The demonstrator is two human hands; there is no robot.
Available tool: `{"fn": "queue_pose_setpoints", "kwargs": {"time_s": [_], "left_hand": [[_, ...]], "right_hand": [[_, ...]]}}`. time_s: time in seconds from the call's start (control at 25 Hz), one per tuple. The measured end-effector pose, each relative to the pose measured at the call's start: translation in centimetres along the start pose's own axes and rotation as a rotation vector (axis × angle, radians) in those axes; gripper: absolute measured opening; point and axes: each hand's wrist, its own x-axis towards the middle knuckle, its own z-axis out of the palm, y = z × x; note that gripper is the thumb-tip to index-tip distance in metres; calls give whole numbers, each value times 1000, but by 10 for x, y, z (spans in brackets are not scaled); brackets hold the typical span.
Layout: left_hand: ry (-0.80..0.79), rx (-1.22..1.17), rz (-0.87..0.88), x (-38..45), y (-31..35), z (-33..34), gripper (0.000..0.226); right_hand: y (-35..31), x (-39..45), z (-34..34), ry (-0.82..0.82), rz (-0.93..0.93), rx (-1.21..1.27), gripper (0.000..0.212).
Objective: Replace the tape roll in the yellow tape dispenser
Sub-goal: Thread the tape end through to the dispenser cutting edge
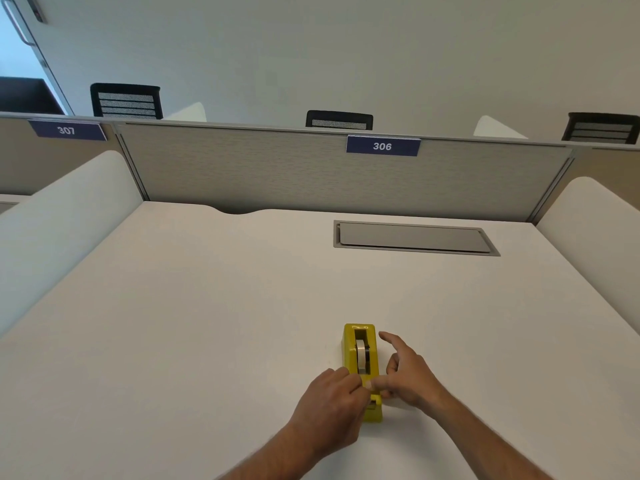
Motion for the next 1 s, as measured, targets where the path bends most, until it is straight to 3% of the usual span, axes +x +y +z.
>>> {"fn": "queue_pose_setpoints", "kwargs": {"time_s": [0.32,1.0], "left_hand": [[-21,-22,17,-8,4,6,26],[69,196,82,-8,1,13,16]], "right_hand": [[2,-2,1,6,5,1,102],[10,-7,8,65,-31,-41,88]]}}
